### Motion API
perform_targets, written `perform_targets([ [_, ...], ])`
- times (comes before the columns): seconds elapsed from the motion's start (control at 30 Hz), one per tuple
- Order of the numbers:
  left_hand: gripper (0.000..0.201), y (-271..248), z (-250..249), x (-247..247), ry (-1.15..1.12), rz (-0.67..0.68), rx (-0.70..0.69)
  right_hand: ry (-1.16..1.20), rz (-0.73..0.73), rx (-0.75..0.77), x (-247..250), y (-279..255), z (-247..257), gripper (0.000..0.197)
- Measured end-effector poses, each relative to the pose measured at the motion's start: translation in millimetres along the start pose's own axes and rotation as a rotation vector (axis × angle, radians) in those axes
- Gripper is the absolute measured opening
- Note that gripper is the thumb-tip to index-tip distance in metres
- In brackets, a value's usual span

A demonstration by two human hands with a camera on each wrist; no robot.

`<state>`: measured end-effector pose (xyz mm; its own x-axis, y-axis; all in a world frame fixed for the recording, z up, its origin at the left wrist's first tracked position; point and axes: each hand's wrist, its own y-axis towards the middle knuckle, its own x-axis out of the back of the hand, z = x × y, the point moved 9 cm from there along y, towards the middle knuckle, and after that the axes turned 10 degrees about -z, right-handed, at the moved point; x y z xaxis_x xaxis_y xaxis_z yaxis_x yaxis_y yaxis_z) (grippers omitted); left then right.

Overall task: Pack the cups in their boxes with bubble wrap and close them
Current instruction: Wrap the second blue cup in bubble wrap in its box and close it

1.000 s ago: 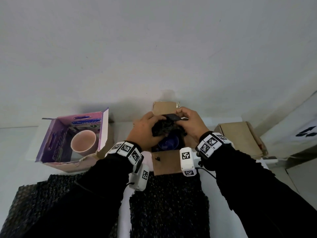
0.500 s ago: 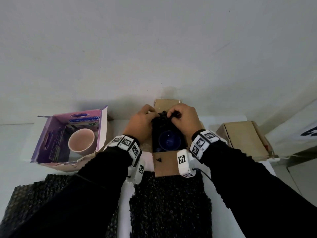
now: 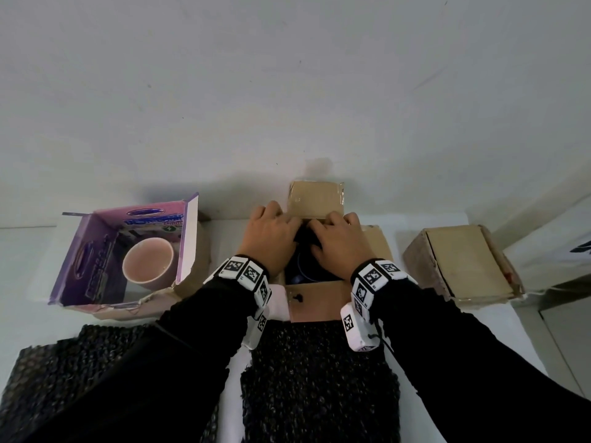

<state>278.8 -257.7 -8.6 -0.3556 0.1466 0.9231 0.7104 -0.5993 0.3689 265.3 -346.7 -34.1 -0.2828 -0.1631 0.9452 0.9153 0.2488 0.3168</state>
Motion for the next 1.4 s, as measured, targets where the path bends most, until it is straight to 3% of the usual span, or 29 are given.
perform_targets([
  [0.1, 0.035, -1.4, -3.6, 0.1, -0.111, 0.010, 0.000, 0.024, 0.030, 0.006, -4.0, 3.9, 3.7, 0.025],
  [0.23, 0.028, -6.9, -4.2, -9.1, -0.107, 0.081, 0.004, 0.154, -0.068, -0.104, 12.5, -1.2, -9.1, 0.019],
  [0.33, 0.029, -6.8, -5.4, -18.0, -0.022, 0.132, -0.027, 0.042, -0.163, -0.084, 28.5, -9.5, -19.4, 0.027],
  [0.5, 0.067, -6.3, -1.4, -23.4, 0.061, 0.147, 0.110, -0.047, 0.019, -0.009, 19.9, -19.1, -23.4, 0.029],
  [0.6, 0.044, -5.4, 0.8, -19.2, 0.079, 0.129, 0.149, -0.070, -0.061, -0.019, 21.4, -15.8, -27.3, 0.014],
  [0.8, 0.016, -0.8, 5.5, -9.5, 0.000, 0.061, 0.191, -0.041, -0.177, -0.149, 21.8, -10.1, -31.2, 0.018],
  [1.0, 0.040, -4.4, -3.7, -20.3, -0.137, 0.108, 0.121, -0.124, -0.007, -0.143, 8.3, -9.3, -21.9, 0.024],
  [1.1, 0.049, -11.3, 0.5, -28.3, -0.171, 0.147, 0.193, -0.083, 0.045, -0.134, 7.4, -15.7, -18.8, 0.025],
  [1.27, 0.037, -19.3, -8.6, 10.0, -0.232, -0.009, 0.158, 0.082, -0.096, -0.180, 34.8, -30.0, -19.5, 0.028],
  [1.4, 0.025, -33.4, -26.8, 30.3, -0.244, -0.024, 0.070, 0.333, -0.186, -0.207, 52.7, -51.3, -8.4, 0.025],
])
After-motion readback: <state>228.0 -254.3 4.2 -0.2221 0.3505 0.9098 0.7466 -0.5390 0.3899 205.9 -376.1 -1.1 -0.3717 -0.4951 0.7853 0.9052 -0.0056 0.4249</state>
